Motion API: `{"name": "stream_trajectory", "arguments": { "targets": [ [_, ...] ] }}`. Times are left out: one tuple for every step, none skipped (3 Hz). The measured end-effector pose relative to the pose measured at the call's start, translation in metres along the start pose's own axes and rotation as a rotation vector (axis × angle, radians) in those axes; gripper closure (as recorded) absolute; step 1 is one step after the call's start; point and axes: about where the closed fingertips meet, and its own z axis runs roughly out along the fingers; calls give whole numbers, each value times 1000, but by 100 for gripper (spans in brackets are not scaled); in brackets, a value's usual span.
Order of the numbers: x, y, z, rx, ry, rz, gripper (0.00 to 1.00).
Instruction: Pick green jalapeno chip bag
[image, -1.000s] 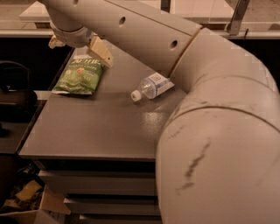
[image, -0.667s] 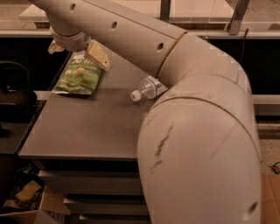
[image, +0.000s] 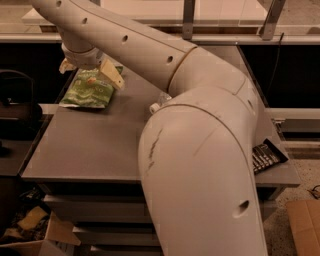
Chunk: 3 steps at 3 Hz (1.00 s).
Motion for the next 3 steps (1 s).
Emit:
{"name": "stream_trajectory", "arguments": {
  "targets": [
    [-4, -1, 16, -16, -33, -1, 17],
    [-5, -2, 22, -24, -50, 5, 39],
    [-3, -5, 20, -16, -48, 7, 64]
  ]
}}
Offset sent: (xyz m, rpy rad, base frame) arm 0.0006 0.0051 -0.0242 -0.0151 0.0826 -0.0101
